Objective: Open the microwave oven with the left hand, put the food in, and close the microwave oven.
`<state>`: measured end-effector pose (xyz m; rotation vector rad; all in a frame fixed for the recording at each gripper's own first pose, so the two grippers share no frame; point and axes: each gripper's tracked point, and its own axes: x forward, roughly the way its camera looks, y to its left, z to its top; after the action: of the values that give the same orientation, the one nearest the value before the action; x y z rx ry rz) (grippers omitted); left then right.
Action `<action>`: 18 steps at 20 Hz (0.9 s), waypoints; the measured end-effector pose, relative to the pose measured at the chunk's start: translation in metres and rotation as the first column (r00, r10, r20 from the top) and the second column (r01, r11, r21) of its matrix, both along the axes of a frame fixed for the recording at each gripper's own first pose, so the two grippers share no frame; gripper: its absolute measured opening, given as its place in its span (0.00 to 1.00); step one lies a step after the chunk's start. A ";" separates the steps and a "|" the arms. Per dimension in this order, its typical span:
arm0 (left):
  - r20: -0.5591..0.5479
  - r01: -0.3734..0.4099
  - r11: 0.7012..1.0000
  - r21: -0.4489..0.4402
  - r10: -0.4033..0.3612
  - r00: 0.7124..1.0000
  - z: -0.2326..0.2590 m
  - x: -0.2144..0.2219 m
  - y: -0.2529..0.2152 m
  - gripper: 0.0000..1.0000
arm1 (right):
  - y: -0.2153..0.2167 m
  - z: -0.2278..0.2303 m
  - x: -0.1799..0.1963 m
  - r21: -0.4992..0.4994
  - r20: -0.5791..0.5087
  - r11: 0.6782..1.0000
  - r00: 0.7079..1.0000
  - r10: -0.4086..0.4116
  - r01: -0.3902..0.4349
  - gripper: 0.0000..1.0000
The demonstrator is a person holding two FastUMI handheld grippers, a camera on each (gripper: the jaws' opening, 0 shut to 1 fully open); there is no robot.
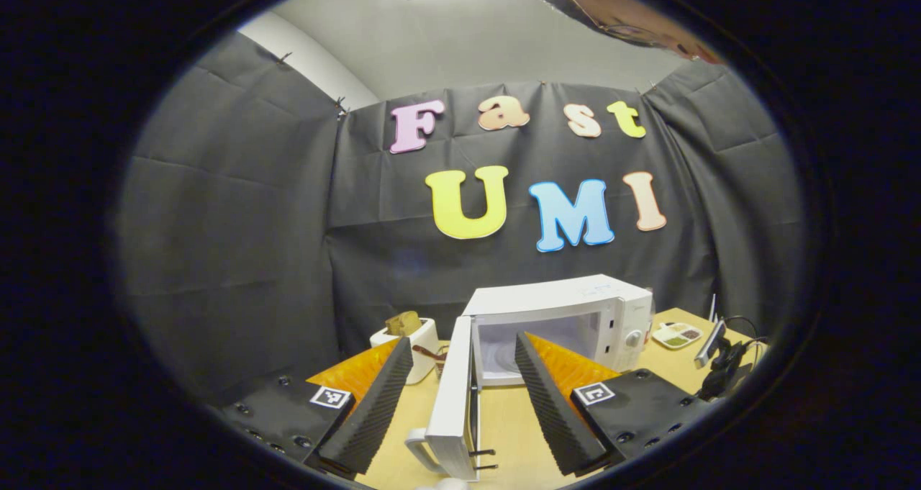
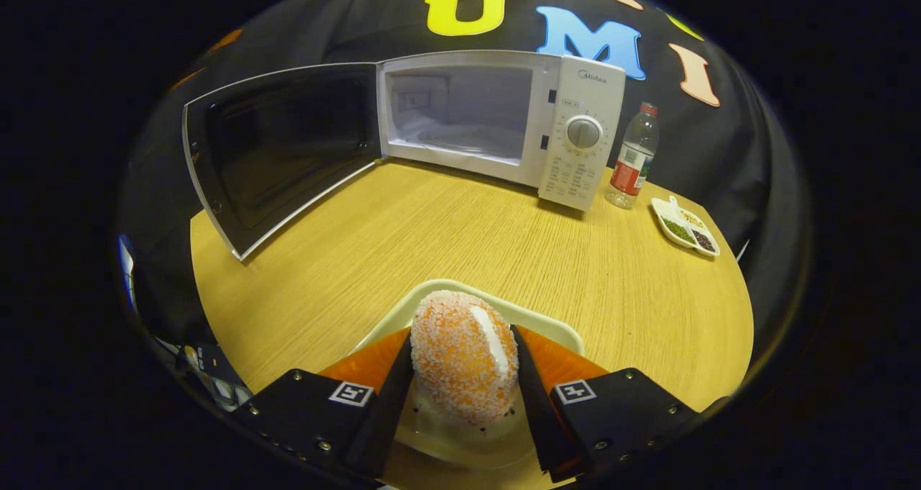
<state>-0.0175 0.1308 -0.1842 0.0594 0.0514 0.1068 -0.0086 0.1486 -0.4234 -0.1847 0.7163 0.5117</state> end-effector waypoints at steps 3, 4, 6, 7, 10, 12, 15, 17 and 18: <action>-0.011 -0.004 1.000 0.018 0.004 1.000 0.000 0.003 0.006 0.98 | 0.019 0.038 0.021 0.077 0.009 0.997 1.000 -0.028 0.027 0.76; -0.010 -0.003 1.000 0.027 0.003 1.000 0.002 0.004 0.008 0.98 | 0.030 0.051 0.033 0.115 0.013 0.993 0.999 -0.042 0.040 0.76; -0.010 -0.003 0.999 0.040 0.004 1.000 0.005 0.005 0.011 0.98 | 0.055 0.073 0.062 0.192 0.020 0.978 0.996 -0.084 0.079 0.76; -0.008 -0.001 0.999 0.042 0.001 1.000 0.007 0.007 0.011 0.97 | 0.068 0.081 0.079 0.225 0.023 0.969 0.994 -0.107 0.099 0.76; -0.016 0.000 0.998 0.056 0.001 1.000 0.007 0.015 0.014 0.98 | 0.106 0.097 0.127 0.326 0.022 0.930 0.982 -0.189 0.172 0.73; -0.018 0.008 0.998 0.058 -0.007 1.000 0.008 0.022 0.013 0.98 | 0.129 0.098 0.159 0.362 0.011 0.906 0.970 -0.242 0.222 0.76; -0.028 0.021 0.998 0.050 -0.020 0.999 0.004 0.023 0.012 0.96 | 0.158 0.097 0.204 0.414 0.003 0.862 0.946 -0.323 0.293 0.76; -0.042 0.026 0.999 0.039 -0.024 0.999 -0.002 0.025 0.012 0.96 | 0.171 0.093 0.230 0.430 0.000 0.841 0.931 -0.364 0.329 0.76; -0.049 0.026 0.999 0.030 -0.024 0.999 -0.005 0.027 0.013 0.96 | 0.175 0.090 0.242 0.431 0.005 0.831 0.920 -0.392 0.352 0.76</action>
<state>0.0098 0.1442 -0.1897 0.0930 0.0975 0.0813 0.2336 0.3239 -0.3337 0.3367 0.5156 0.2689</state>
